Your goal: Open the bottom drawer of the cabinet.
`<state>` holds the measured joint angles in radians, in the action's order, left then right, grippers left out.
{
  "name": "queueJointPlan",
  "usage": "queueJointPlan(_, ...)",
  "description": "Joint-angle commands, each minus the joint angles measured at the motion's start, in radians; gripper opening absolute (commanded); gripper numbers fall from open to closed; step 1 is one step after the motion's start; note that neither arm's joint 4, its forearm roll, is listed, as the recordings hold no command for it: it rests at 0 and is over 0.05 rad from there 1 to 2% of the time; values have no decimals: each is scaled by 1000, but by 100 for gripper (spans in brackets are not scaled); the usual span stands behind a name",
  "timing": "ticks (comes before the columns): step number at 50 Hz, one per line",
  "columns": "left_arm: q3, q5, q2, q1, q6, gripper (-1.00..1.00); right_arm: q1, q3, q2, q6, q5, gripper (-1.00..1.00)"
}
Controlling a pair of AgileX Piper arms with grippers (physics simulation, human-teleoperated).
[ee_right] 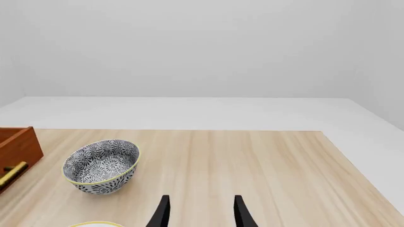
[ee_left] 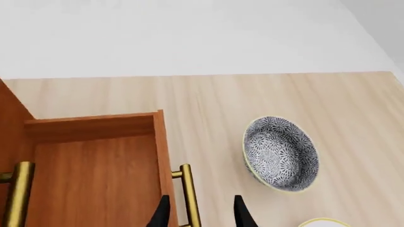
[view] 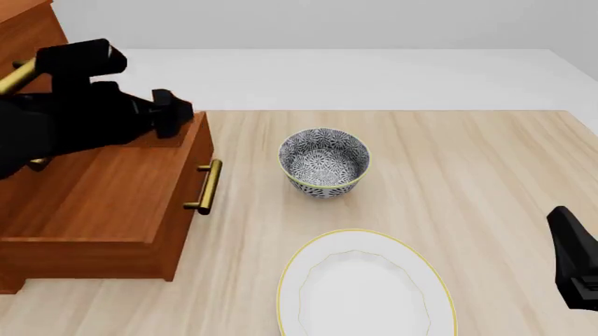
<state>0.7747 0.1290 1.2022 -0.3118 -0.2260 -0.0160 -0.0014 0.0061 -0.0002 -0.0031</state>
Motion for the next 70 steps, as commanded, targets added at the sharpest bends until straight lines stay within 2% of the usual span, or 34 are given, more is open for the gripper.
queueJointPlan(1, 9, 25, -115, 36, 6, 100, 0, 0, 0, 0, 0, 100)
queueJointPlan(5, -1, 22, -157, 31, -13, 100, 0, 0, 0, 0, 0, 100)
queueJointPlan(9, -20, 17, -213, 72, -54, 100, 0, 0, 0, 0, 0, 100)
queueJointPlan(20, -50, 32, -295, 77, -31, 100, 0, 0, 0, 0, 0, 100)
queueJointPlan(21, -65, 25, -325, 86, -49, 100, 0, 0, 0, 0, 0, 100)
queueJointPlan(24, -104, -15, -426, 76, -166, 100, 0, 0, 0, 0, 0, 100)
queueJointPlan(26, -112, -21, -461, 53, -167, 100, 0, 0, 0, 0, 0, 100)
queueJointPlan(35, -136, -2, -600, 67, -241, 100, 0, 0, 0, 0, 0, 100)
queueJointPlan(44, -112, 88, -708, 49, -221, 100, 0, 0, 0, 0, 0, 100)
queueJointPlan(52, -105, 121, -795, 28, -239, 100, 0, 0, 0, 0, 0, 100)
queueJointPlan(56, -86, 157, -840, -16, -228, 100, 0, 0, 0, 0, 0, 100)
queueJointPlan(62, -81, 187, -858, 5, -217, 100, 0, 0, 0, 0, 0, 100)
queueJointPlan(63, -69, 208, -858, 1, -193, 100, 0, 0, 0, 0, 0, 100)
queueJointPlan(70, -21, 279, -913, 1, -185, 100, 0, 0, 0, 0, 0, 100)
